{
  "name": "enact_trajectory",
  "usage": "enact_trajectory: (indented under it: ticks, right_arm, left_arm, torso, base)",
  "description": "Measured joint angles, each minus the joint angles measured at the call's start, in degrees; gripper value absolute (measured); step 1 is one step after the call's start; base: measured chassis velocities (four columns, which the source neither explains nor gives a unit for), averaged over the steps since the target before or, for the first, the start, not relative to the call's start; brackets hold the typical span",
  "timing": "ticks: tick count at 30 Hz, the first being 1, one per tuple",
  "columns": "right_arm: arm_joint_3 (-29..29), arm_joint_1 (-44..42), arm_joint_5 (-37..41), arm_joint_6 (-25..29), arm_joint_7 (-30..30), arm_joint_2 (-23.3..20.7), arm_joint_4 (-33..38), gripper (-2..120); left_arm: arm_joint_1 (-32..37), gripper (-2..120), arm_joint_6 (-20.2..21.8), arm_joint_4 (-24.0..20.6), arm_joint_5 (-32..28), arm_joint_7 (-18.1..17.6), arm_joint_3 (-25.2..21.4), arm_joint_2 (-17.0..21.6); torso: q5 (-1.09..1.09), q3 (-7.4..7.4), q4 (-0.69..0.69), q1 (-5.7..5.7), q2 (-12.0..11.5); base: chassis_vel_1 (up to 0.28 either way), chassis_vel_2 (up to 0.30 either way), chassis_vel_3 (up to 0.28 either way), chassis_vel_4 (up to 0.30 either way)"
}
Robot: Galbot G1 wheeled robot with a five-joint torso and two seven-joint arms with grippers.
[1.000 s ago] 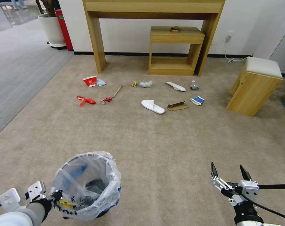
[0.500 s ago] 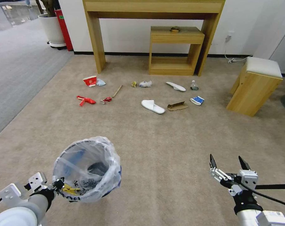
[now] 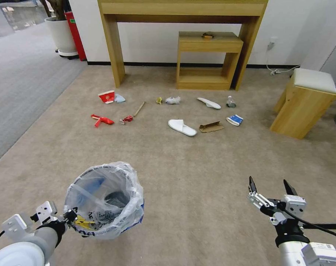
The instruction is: Pick up the trash bin and place the garbage on the floor into it.
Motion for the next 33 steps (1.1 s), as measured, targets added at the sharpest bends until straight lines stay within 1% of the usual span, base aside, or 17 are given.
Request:
enact_trajectory:
  ticks: [2,5,12,18,19,27,28,29,33]
  right_arm:
    - [0.0,0.0,0.0,0.1,0.0,0.0,0.1,100]
    - [-0.1,0.0,-0.2,0.1,0.0,0.0,0.1,100]
    - [-0.3,0.1,-0.5,-0.1,0.0,0.0,-0.3,100]
    - [-0.1,0.3,-0.4,-0.1,0.0,-0.1,-0.5,100]
    - [-0.1,0.3,-0.4,-0.2,0.0,-0.1,-0.6,100]
    - [0.0,0.9,-0.2,-0.3,0.2,0.0,-1.1,100]
    - [0.1,1.0,-0.1,-0.4,0.3,0.0,-1.1,100]
    - [0.1,1.0,0.0,-0.4,0.3,0.0,-1.1,100]
    - [0.3,1.2,0.2,-0.5,0.4,0.0,-1.2,100]
  left_arm:
    - [0.0,0,0.0,-0.1,0.0,0.0,0.0,0.0]
    - [0.1,0,0.0,-0.2,0.1,0.3,0.1,0.1]
    - [0.2,0,0.1,0.0,0.3,0.8,0.0,0.0]
    - [-0.1,0,0.1,0.1,0.6,0.9,0.4,0.0]
    - [-0.1,0,0.1,0.1,0.7,1.0,0.5,0.0]
    - [-0.2,0,0.4,0.2,0.8,1.0,0.6,0.2]
    - [-0.2,0,0.4,0.2,0.8,1.0,0.6,0.2]
    - [-0.2,0,0.4,0.1,0.8,1.0,0.6,0.2]
    - [-0.2,0,0.4,0.1,0.9,0.9,0.7,0.2]
  torso:
    - [0.02,0.0,0.0,0.0,0.0]
    - [0.0,0.0,0.0,0.01,0.0]
    - [0.01,0.0,0.0,0.0,0.0]
    - [0.01,0.0,0.0,0.01,0.0]
    - [0.03,-0.01,0.0,0.0,0.0]
    - [0.0,0.0,0.01,0.0,0.0]
    - [0.01,-0.01,-0.01,0.0,0.0]
    - [0.03,0.0,0.0,0.01,0.0]
    - [-0.02,0.0,0.0,0.0,0.0]
  base:
    - [-0.076,0.31,0.085,-0.322]
    - [-0.07,0.319,0.078,-0.311]
    - [-0.037,0.295,0.029,-0.307]
    - [0.029,0.334,-0.048,-0.346]
    - [0.067,0.409,-0.063,-0.378]
    - [0.075,0.408,-0.074,-0.402]
    - [0.061,0.419,-0.067,-0.405]
    - [0.076,0.38,-0.067,-0.405]
    - [0.071,0.39,-0.063,-0.368]
